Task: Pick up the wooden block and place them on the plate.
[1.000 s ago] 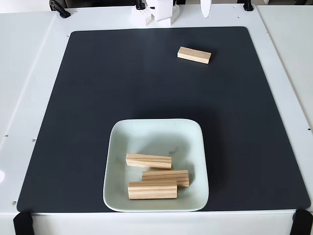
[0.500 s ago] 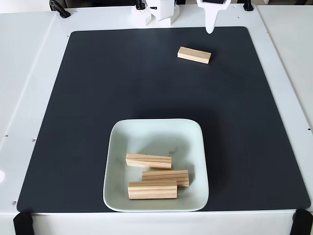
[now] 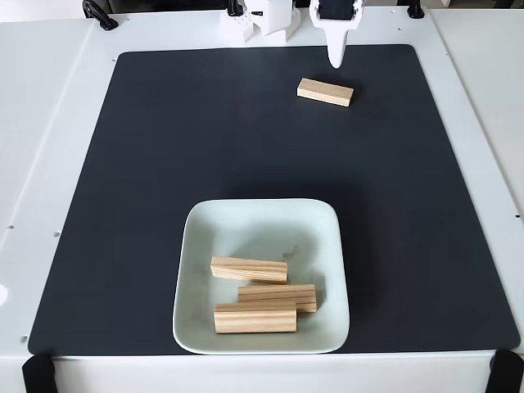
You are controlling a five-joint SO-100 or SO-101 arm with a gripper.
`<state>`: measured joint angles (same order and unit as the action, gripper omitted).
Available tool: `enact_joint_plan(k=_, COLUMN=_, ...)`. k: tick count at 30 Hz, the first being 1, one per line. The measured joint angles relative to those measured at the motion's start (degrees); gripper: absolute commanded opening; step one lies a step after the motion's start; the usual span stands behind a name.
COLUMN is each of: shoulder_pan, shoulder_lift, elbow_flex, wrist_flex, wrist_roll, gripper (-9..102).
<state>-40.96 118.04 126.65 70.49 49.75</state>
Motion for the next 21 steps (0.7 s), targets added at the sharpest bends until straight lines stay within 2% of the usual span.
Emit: enact_joint_plan(k=21, shoulder_pan=2.11, shoulder_lift=-6.5, elbow_flex=-2.2, wrist_flex=-0.18, wrist_roll=0.0, gripper=-1)
